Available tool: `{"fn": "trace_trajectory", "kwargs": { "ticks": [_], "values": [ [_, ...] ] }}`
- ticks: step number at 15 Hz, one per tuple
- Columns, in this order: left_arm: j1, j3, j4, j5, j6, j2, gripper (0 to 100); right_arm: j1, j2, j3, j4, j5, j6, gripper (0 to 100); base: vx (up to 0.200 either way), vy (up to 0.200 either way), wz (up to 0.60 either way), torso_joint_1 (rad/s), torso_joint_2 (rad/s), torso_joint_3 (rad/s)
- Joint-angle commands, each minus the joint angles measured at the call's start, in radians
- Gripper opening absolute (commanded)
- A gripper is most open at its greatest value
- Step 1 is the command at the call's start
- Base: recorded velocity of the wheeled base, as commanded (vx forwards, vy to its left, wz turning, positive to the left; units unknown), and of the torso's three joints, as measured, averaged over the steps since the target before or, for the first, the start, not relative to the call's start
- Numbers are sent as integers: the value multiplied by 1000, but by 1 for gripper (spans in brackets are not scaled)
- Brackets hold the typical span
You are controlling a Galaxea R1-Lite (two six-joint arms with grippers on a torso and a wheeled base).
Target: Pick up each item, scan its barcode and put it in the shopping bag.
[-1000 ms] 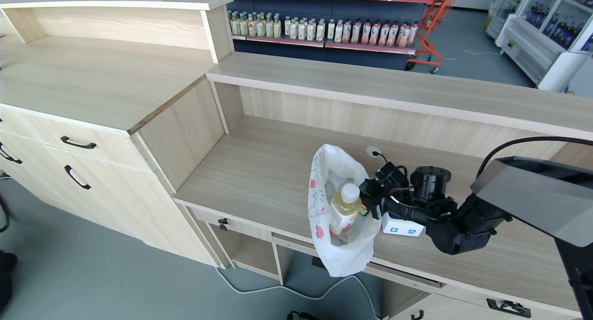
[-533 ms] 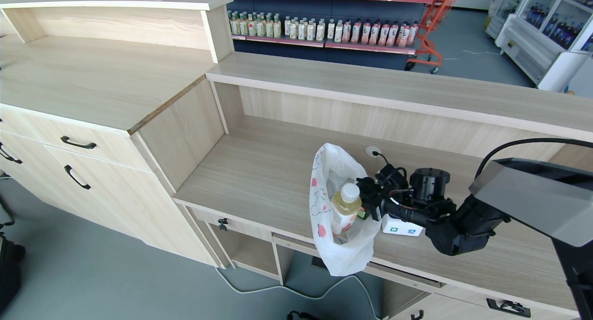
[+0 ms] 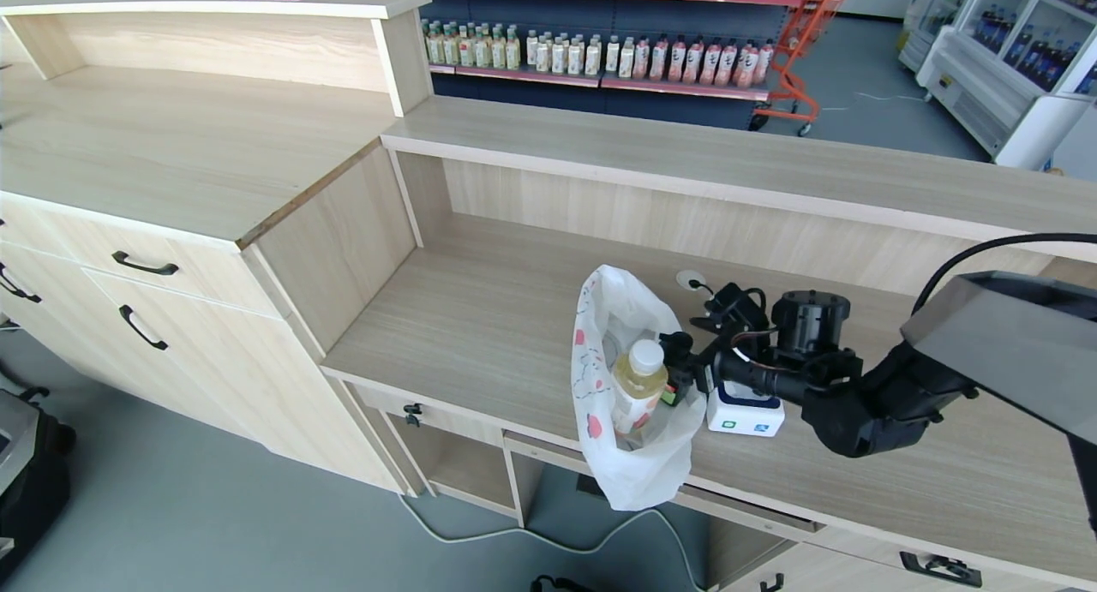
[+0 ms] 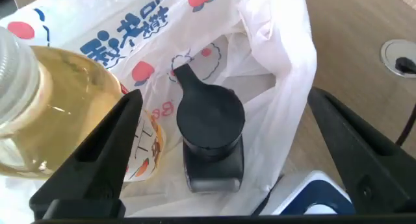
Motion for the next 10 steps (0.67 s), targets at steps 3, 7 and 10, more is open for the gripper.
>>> {"fn": "trace_trajectory", "kwargs": {
  "ticks": [3, 7, 10],
  "values": [
    [0, 0, 0, 0, 0, 0, 100, -112, -312, 168, 28, -7, -51, 100, 0, 0, 0, 0, 0, 0],
    [0, 0, 0, 0, 0, 0, 100, -228, -549, 375, 31, -10, -71, 100, 0, 0, 0, 0, 0, 0],
    [0, 0, 0, 0, 0, 0, 100, -286, -651, 391, 91, -99, -122, 100, 0, 0, -200, -1, 1, 1]
  ]
}}
